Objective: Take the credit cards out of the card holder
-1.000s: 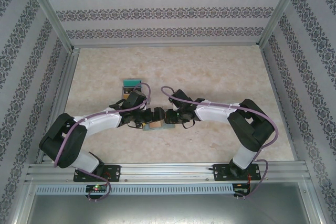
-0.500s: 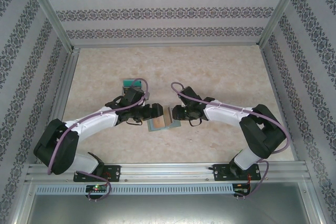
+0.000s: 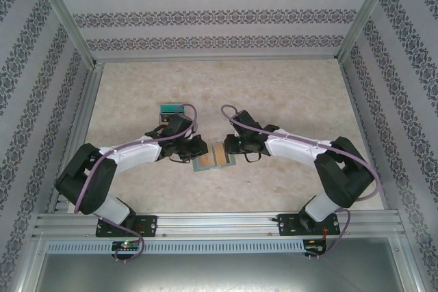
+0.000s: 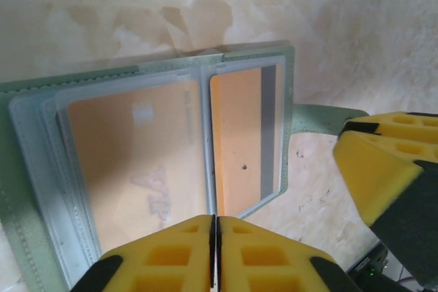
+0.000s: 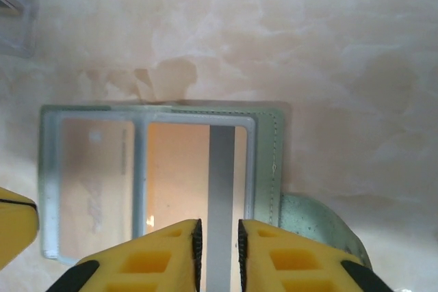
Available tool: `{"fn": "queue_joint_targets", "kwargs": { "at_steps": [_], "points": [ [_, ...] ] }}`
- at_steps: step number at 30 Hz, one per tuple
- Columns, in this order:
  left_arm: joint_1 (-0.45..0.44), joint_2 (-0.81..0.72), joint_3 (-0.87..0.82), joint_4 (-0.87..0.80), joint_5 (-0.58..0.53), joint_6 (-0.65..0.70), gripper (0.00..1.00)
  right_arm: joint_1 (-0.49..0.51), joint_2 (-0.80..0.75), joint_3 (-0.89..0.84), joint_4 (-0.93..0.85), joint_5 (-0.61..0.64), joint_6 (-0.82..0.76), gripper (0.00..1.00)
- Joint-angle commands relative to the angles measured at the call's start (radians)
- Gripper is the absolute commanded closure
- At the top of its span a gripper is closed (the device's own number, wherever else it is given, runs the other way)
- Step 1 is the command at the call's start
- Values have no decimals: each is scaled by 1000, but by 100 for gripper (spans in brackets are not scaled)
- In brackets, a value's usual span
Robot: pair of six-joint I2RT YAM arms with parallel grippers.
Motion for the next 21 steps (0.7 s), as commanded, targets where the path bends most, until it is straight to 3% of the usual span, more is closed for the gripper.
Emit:
{"fn": "queue_joint_targets", "kwargs": {
  "at_steps": [1, 7, 21],
  "points": [
    [-14, 31, 36, 33, 22, -30, 91, 9, 40, 16, -2, -30, -17, 83],
    [-19, 70, 50, 30, 25, -38, 92, 8, 84, 12, 5, -39, -23, 88],
    [-21, 116, 63, -2, 14, -36, 91, 21, 137, 10, 35, -82, -14, 89]
  ]
}}
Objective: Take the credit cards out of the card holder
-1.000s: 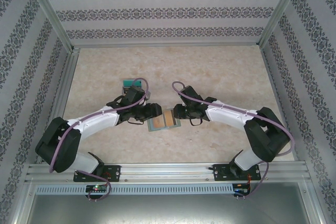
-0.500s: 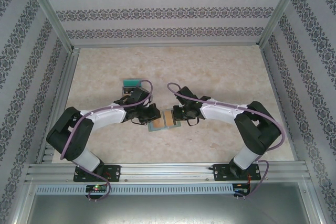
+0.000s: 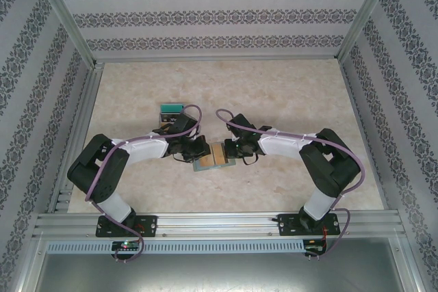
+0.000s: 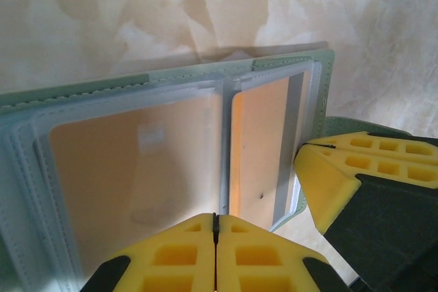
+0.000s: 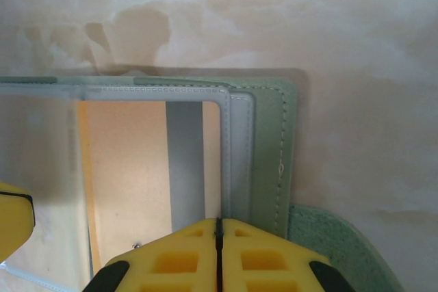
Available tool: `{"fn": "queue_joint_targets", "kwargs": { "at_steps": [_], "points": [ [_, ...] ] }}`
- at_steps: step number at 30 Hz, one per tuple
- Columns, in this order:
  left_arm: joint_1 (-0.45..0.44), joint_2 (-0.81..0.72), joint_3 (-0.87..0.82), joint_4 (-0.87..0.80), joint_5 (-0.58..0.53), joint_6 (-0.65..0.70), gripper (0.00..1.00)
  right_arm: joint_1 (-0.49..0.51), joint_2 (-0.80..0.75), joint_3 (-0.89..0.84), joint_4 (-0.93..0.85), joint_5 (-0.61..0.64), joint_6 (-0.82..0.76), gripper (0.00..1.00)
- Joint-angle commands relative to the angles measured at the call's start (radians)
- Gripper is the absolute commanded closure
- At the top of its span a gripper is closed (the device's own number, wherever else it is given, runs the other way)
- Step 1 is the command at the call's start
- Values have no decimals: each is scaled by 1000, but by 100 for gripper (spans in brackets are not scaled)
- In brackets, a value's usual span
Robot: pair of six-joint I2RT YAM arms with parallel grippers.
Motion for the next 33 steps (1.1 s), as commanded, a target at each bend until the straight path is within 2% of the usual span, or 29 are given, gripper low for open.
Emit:
{"fn": "queue_joint_targets", "kwargs": {
  "at_steps": [1, 18, 33],
  "points": [
    [-14, 7, 21, -8, -5, -11, 90, 21, 29, 12, 0, -19, -5, 89],
    [-14, 32, -2, 50, 9, -44, 77, 36, 25, 12, 0, -21, 5, 89],
    [-14, 66, -16, 106, 42, -58, 82, 40, 20, 7, 2, -18, 10, 88]
  ]
}}
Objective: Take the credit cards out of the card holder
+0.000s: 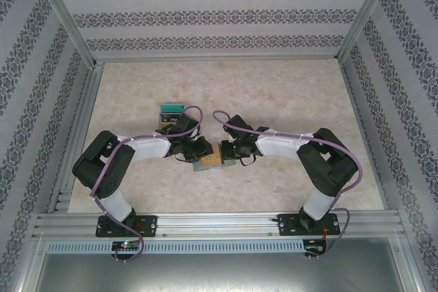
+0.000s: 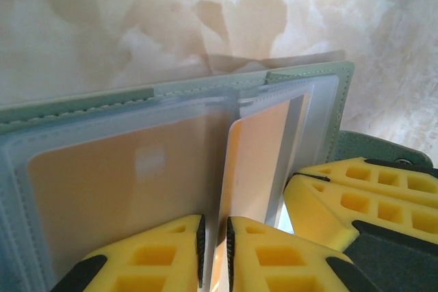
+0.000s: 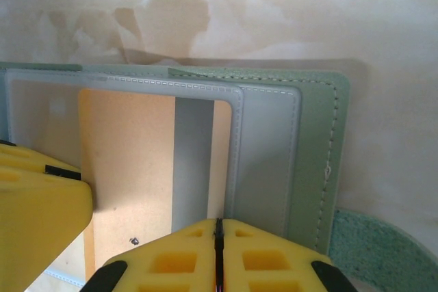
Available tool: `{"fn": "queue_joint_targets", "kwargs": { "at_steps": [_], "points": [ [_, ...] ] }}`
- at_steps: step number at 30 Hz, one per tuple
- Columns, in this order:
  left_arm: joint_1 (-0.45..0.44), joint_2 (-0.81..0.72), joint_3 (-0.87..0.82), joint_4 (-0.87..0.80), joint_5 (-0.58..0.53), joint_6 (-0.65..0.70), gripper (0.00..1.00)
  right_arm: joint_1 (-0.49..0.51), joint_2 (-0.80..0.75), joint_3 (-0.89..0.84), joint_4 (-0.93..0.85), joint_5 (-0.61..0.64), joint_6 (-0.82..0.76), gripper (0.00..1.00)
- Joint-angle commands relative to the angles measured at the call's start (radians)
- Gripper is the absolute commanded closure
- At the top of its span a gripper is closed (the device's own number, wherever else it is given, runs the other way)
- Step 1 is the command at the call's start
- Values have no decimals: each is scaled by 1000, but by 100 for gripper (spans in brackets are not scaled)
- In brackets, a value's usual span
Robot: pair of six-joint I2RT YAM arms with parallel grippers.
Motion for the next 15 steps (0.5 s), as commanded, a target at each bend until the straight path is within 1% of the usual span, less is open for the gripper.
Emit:
{"fn": "queue_joint_targets", "kwargs": {
  "at_steps": [1, 5, 7, 11, 15],
  "points": [
    [-14, 14, -14, 50, 24, -10, 83, 14, 5, -4, -12, -5, 8, 88],
    [-15, 11, -17, 53, 23, -10, 89, 14, 5, -4, -11, -5, 9, 88],
    [-14, 3, -21, 52, 19, -10, 94, 14, 6, -5, -12, -4, 10, 88],
    [-9, -25, -26, 24, -3, 3, 99, 15, 9, -7, -12, 0, 11, 88],
    [4, -55, -49, 4, -11, 22, 99, 10, 9, -11, -11, 6, 13, 88]
  ]
}}
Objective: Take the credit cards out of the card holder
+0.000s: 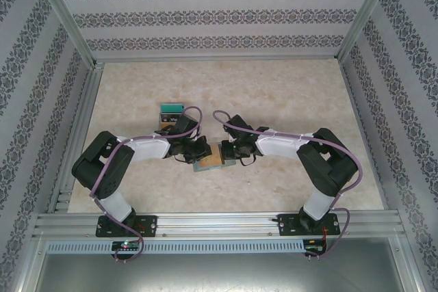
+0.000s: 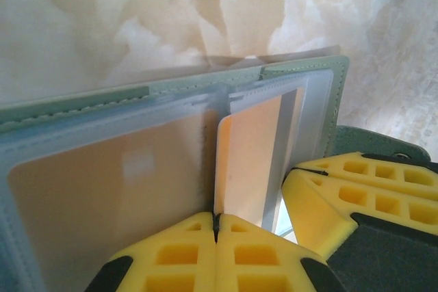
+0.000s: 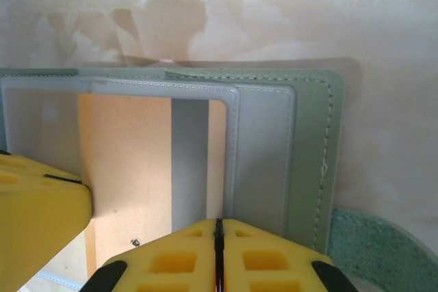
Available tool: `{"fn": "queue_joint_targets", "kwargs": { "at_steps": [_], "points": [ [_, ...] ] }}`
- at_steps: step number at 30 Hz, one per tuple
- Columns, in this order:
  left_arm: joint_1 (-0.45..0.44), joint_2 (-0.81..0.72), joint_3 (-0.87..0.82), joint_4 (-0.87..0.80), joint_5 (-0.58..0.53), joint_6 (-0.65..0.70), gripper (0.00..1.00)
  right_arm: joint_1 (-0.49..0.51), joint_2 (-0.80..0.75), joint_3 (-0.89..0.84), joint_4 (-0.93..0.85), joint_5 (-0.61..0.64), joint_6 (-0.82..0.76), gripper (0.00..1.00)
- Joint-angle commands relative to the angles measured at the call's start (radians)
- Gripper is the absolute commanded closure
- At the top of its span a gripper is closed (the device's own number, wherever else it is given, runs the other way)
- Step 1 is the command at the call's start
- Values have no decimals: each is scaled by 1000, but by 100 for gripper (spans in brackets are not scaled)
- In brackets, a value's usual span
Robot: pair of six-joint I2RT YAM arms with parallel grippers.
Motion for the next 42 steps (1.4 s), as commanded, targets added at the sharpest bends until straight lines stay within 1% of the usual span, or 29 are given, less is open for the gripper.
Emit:
{"fn": "queue_joint_targets", "kwargs": {
  "at_steps": [1, 11, 23, 26, 28, 31, 32, 33, 37, 38, 40, 41, 42],
  "points": [
    [6, -44, -32, -16, -16, 26, 99, 8, 9, -11, -13, 5, 6, 88],
    [44, -124, -80, -71, -32, 67, 100, -3, 1, -23, -13, 9, 10, 88],
    [90, -295, -135, -185, -45, 116, 100, -17, -14, -19, -22, 10, 1, 88],
    [95, -355, -140, -234, -57, 131, 100, -22, -25, -16, -25, 11, -3, 88],
    [98, -394, -125, -297, -74, 160, 100, -25, -38, -9, -38, 16, -10, 87],
    [98, -444, -74, -403, -115, 228, 100, -30, -68, 1, -52, 26, -20, 80],
    [98, -454, -54, -439, -133, 257, 100, -33, -81, 5, -58, 29, -23, 77],
    [98, -465, -23, -486, -161, 291, 100, -35, -97, 10, -65, 33, -28, 71],
    [98, -480, 105, -649, -293, 462, 100, -56, -148, 21, -87, 41, -43, 58],
    [98, -479, 128, -671, -318, 505, 100, -60, -161, 21, -90, 42, -45, 57],
    [98, -473, 195, -723, -382, 606, 100, -71, -189, 18, -97, 46, -51, 50],
    [98, -470, 221, -739, -411, 659, 100, -75, -202, 16, -100, 52, -50, 45],
    [98, -469, 242, -745, -443, 712, 100, -79, -216, 13, -103, 61, -48, 36]
  ]
}}
